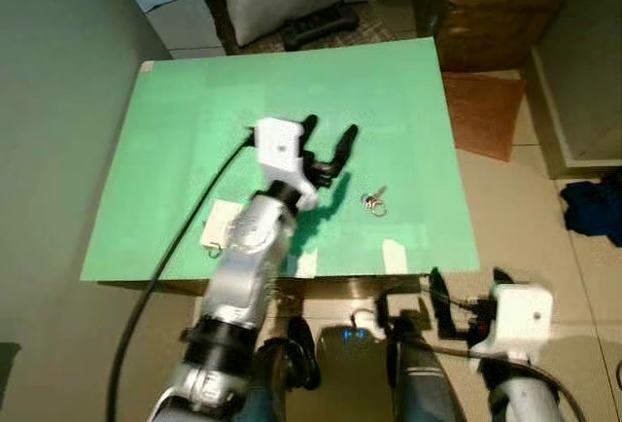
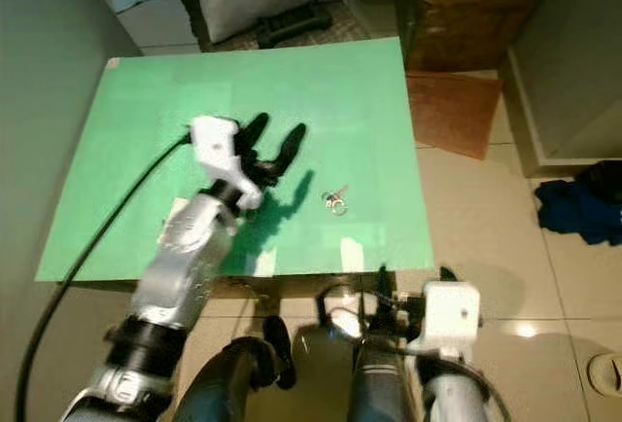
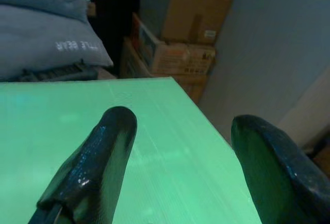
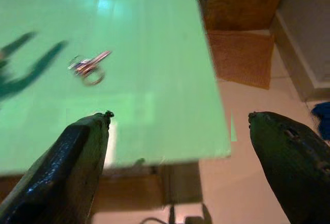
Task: Hang keys on a hook
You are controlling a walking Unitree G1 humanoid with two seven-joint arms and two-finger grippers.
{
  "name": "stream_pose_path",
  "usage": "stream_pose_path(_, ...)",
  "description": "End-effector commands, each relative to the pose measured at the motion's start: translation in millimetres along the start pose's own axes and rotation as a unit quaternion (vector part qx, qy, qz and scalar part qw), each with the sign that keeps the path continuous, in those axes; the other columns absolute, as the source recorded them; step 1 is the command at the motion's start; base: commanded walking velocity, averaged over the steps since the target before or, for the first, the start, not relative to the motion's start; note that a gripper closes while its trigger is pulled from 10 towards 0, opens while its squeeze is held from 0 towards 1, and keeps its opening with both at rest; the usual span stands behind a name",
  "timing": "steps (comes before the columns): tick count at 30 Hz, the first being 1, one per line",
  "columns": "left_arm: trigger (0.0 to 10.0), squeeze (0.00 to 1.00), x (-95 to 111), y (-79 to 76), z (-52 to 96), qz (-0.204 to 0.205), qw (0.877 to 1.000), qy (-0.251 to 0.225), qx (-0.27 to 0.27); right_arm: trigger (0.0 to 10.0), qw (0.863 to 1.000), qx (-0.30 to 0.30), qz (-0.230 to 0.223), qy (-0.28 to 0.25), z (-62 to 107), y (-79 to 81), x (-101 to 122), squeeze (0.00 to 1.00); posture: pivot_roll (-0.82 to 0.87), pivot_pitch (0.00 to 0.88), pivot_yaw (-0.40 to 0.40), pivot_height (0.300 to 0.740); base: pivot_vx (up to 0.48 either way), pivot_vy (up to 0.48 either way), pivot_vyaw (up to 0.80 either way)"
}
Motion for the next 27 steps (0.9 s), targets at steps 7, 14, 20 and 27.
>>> stream_pose_path(7,10.0,0.0,-17,-3.0,69.5,-0.008,0.995,0.092,-0.027,10.0,0.999,0.007,-0.015,0.03,-46.5,-19.1,-16,0.0,-0.09,0.272,0.098,0.74,0.0,0.0,0.0)
stream_pose_path(14,9.9,0.0,-19,-4.7,133.9,-0.021,0.987,0.159,-0.003,10.0,0.998,0.058,-0.009,0.027,-91.8,-12.6,-10,0.0,-0.01,0.278,0.082,0.74,0.0,0.0,0.0)
stream_pose_path(20,10.0,0.0,-26,-9.1,173.1,-0.021,0.975,0.221,0.003,10.0,0.992,0.125,0.02,0.028,-121.9,10.4,-9,0.0,0.02,0.284,0.074,0.74,0.0,0.0,0.0)
stream_pose_path(27,10.0,0.0,-21,-19.4,176.9,-0.009,0.974,0.227,0.004,10.0,0.989,0.134,0.053,0.021,-147.5,12.5,1,0.0,0.05,0.297,0.073,0.74,0.0,0.0,0.0)
Point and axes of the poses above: a point about 5 cm out from each wrist's last joint towards the gripper, its own z axis pointing back from the gripper into the wrist, its own x axis along the axis of the wrist's last joint, y = z × x, the point moved 3 cm from there along -z, pointing out of the wrist towards the gripper, and after that the axes turned 6 degrees about z, right-handed, at the moved point
